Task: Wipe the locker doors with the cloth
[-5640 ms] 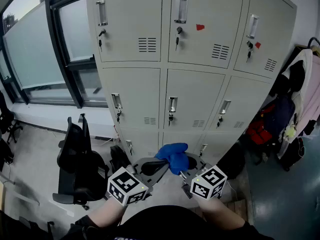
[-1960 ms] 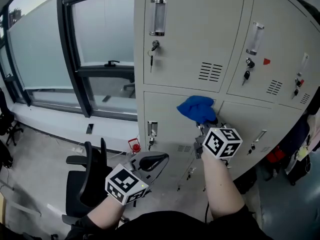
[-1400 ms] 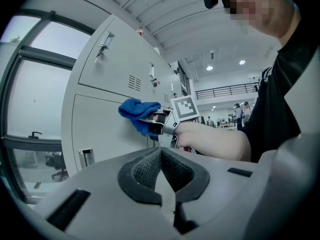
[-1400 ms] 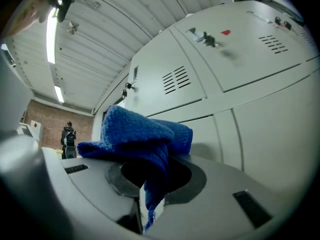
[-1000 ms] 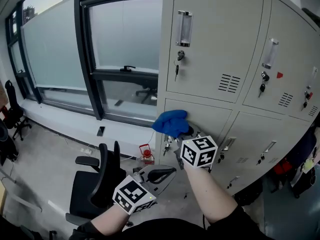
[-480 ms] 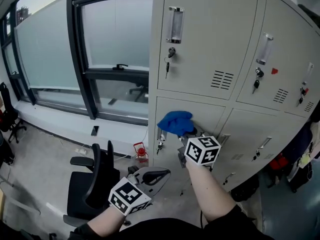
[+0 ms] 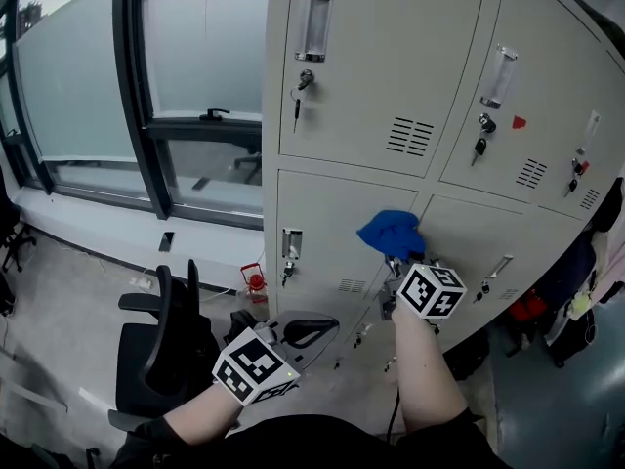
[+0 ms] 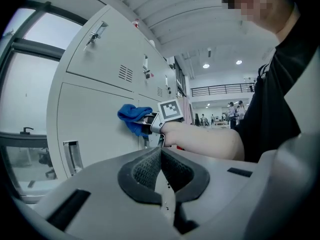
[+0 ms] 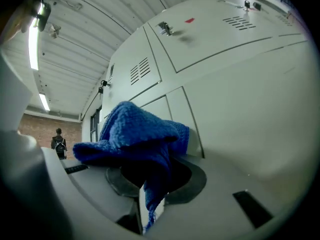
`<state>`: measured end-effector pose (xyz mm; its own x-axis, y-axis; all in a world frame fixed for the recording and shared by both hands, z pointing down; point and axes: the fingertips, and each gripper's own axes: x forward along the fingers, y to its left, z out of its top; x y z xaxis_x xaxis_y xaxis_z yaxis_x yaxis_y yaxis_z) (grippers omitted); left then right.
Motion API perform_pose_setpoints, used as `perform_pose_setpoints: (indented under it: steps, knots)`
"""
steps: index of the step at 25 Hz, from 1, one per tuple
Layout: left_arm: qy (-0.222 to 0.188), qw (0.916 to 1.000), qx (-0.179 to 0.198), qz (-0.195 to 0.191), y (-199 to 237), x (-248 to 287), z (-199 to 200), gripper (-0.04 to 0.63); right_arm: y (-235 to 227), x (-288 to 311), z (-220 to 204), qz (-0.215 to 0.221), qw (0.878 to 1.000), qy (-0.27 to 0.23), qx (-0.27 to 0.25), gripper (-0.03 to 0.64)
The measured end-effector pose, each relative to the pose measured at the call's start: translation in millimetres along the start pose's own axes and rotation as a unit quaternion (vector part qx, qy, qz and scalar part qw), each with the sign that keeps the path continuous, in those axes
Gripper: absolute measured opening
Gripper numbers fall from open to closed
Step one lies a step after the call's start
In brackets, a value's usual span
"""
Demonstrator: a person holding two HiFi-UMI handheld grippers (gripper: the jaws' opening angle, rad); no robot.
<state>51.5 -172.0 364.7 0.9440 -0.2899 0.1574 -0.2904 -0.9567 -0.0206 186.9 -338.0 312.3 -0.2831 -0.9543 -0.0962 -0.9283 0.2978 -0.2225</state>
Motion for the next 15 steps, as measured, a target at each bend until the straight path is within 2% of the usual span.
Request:
perform_pose_setpoints:
  steps: [4, 8, 15]
  knots:
    - [-0.005, 1.0000, 0.000, -0.001, 0, 0, 4, 0.008, -5, -8, 0, -0.011, 1.000, -0.003, -0.010, 0.048]
    - [-0.012, 0.9999, -0.006, 0.009, 4, -8, 2, 0.008, 44, 9, -16, 0.045, 0.998, 0.008, -0.037, 0.048]
    - [-0.020, 0.9991, -0.018, 0.034, 14, -31, -5, 0.008, 137, 58, -62, 0.139, 0.987, 0.056, -0.058, 0.048]
